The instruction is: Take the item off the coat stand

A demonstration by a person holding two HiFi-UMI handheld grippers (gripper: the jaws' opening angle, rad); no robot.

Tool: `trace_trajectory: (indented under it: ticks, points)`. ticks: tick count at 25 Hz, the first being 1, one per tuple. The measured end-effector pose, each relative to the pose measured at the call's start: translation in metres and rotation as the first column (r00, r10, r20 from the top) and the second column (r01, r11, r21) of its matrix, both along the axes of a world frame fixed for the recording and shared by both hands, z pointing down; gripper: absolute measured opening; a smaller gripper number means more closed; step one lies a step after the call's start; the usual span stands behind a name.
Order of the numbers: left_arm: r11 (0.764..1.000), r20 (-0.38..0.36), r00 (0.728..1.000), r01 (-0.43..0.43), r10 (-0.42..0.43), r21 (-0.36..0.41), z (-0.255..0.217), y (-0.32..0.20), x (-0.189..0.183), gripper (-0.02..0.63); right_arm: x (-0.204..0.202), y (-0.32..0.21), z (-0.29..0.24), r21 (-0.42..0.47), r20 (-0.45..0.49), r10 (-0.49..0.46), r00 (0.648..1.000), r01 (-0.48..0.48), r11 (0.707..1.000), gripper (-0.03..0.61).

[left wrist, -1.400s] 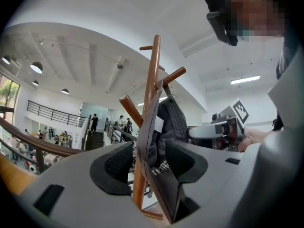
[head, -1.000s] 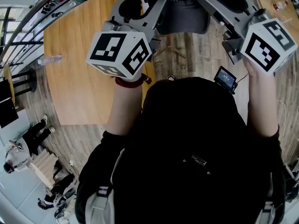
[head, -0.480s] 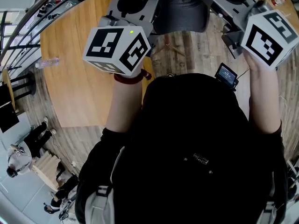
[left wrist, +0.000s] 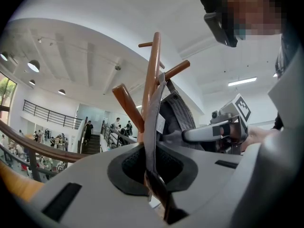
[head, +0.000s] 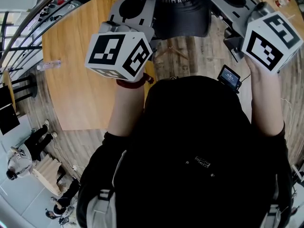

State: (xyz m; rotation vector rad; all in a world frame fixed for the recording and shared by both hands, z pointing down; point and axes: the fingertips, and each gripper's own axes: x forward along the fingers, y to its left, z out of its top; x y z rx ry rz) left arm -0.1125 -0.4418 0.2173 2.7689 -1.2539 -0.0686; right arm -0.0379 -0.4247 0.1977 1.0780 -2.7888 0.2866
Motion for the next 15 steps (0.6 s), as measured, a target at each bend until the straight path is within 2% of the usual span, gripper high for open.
trace_trajectory:
  ticks: [15]
  points:
    - [0.998,-0.001,1.000,0.022,-0.022,0.057,-0.022,0.014,-0.002,0.023,-0.006,0.010,-0.020,0.075,0.022,-0.032,0.999,0.031,0.997,0.031]
